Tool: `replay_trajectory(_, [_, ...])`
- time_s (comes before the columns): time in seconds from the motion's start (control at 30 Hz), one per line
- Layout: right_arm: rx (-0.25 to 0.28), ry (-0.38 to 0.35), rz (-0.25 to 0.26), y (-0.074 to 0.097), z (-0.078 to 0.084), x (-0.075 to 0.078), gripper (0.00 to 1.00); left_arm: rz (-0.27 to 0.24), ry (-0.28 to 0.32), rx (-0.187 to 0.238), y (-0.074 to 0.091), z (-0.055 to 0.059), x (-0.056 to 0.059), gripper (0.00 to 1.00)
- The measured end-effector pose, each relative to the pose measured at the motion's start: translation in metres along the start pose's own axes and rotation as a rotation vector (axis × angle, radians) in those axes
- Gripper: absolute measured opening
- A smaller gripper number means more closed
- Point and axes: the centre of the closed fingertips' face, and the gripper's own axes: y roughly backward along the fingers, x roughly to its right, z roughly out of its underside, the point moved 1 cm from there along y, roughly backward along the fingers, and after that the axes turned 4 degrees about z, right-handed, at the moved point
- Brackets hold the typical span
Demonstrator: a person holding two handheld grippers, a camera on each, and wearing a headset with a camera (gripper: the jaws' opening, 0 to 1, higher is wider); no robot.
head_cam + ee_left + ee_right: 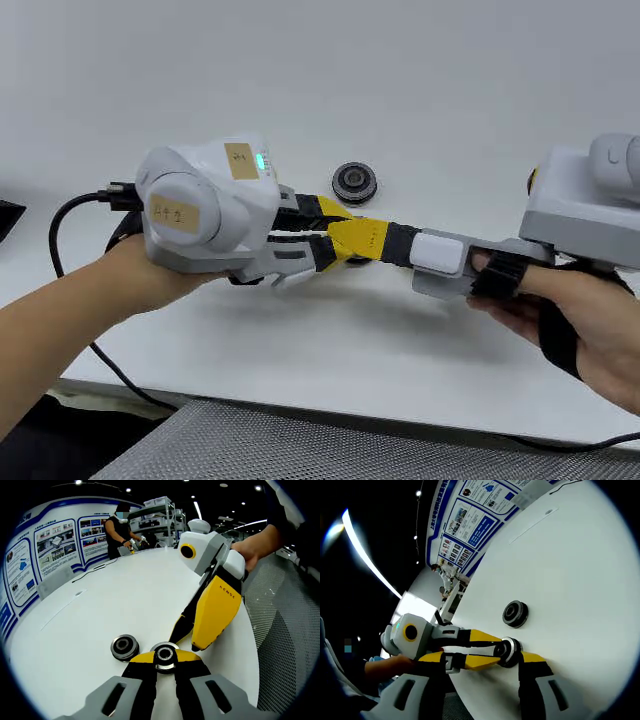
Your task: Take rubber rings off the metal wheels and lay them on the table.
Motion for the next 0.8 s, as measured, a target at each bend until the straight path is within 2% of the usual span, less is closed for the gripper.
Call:
replay_trajectory(0.27, [0.011, -0.024, 0.027, -0.0014, -0.0007, 0.0007, 0.61, -0.006, 0.003, -0.004, 0.0004, 0.0001, -0.0001, 0.12])
replay_trajectory(0.4, [0.008, -0.014, 0.042, -0.0029, -0.0006, 0.0009, 0.61, -0.009, 0.004, -0.005, 0.0006, 0.0003, -0.0005, 0.12])
replay_trajectory(0.8, [-0.007, -0.009, 0.049, -0.0041, -0.0011, -0.005, 0.65, -0.008, 0.0, -0.011, 0.0007, 0.0008, -0.0011, 0.12])
